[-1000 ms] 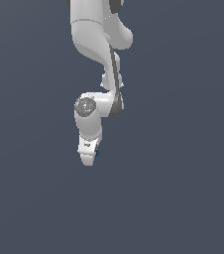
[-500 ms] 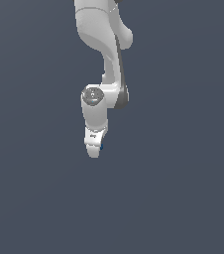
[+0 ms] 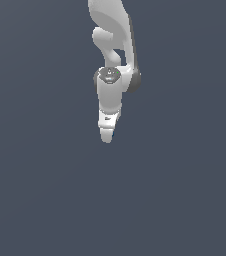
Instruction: Pick up the object and move it to a goal position.
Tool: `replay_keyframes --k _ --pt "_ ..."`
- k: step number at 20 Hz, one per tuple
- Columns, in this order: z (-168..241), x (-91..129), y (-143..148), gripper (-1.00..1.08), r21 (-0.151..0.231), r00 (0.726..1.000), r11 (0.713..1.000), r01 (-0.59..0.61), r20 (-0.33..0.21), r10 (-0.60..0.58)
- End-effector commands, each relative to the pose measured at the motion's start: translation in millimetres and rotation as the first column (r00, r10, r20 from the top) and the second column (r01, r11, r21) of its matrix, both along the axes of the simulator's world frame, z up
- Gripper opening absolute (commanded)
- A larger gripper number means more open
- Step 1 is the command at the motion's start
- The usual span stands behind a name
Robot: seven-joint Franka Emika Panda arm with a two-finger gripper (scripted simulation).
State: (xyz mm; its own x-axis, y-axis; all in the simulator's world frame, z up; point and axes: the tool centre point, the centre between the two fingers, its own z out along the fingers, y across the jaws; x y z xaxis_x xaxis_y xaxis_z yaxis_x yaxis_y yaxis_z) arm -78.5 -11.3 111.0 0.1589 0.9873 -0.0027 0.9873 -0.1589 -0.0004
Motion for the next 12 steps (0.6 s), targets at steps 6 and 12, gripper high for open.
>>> replay_keyframes --k 6,12 --pt "28.1 -30.9 30.5 -1.0 -0.001 1.0 1.0 0.0 0.0 0.0" --pt "40.1 -42.4 43.4 -1.0 0.001 1.0 1.0 0.0 0.0 0.0"
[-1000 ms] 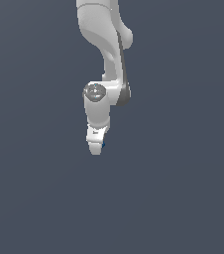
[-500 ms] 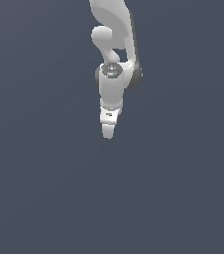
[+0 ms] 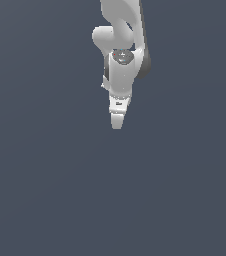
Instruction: Pick up the object and move it to a goal position.
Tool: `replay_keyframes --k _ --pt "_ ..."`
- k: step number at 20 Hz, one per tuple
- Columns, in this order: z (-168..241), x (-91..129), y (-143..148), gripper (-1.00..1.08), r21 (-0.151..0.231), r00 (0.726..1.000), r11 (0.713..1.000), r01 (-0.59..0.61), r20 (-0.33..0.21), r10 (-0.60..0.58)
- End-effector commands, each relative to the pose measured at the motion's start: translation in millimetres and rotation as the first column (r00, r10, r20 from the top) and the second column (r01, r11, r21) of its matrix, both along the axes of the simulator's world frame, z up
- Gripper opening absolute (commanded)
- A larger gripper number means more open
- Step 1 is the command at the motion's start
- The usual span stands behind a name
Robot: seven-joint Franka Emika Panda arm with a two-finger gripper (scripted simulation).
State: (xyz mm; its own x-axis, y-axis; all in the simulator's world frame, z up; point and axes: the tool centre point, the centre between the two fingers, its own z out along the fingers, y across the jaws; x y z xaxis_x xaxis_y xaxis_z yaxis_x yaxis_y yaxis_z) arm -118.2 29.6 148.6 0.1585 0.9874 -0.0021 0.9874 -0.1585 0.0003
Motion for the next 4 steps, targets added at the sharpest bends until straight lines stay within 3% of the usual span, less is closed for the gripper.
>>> replay_keyframes --k 1,4 --pt "3.6 -3.5 3.7 -1.0 0.001 1.0 1.0 0.001 0.0 -0.001" --pt "5.0 -4.6 5.1 -1.0 0.001 1.0 1.0 0.001 0.0 -0.001"
